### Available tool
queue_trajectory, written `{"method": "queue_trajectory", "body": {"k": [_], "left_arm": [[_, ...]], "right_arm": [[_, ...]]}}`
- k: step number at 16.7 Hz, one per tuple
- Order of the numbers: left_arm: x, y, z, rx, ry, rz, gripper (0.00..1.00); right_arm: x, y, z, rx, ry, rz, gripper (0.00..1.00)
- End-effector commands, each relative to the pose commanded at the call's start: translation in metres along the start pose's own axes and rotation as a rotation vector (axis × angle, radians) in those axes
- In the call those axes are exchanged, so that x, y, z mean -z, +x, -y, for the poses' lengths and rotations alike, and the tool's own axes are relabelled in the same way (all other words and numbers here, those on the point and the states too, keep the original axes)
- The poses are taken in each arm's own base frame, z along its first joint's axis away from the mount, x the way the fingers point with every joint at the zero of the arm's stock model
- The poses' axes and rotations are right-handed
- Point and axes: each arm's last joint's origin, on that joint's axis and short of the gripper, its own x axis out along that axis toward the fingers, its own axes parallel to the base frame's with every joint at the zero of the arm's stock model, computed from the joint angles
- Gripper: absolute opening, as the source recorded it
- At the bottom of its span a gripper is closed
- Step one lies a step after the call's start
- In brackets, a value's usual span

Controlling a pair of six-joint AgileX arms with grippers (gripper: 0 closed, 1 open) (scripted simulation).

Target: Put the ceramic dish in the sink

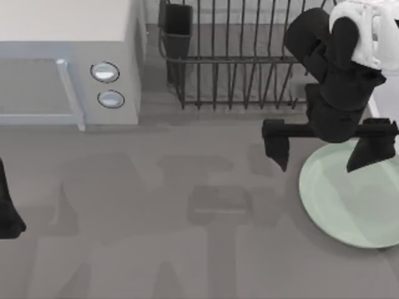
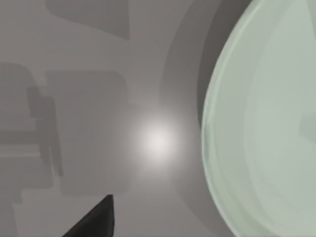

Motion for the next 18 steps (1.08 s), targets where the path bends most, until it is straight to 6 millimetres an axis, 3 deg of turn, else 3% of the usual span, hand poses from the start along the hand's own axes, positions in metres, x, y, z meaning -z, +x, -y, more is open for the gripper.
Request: {"method": "queue_trajectory", "body": {"k": [5,13,18], "left_arm": [[0.0,0.0,0.0,0.0,0.0,0.0,1.0],[0.0,0.0,0.0,0.0,0.0,0.0,1.0],[0.0,0.0,0.0,0.0,0.0,0.0,1.0]], "right_arm": [[-0.001,0.005,0.002,0.0,0.004,-0.001,1.0],[-0.002,0.093,0.0,-0.004,0.0,0.007,1.0],[0.0,0.102,0.0,0.0,0.0,0.0,1.0]]}}
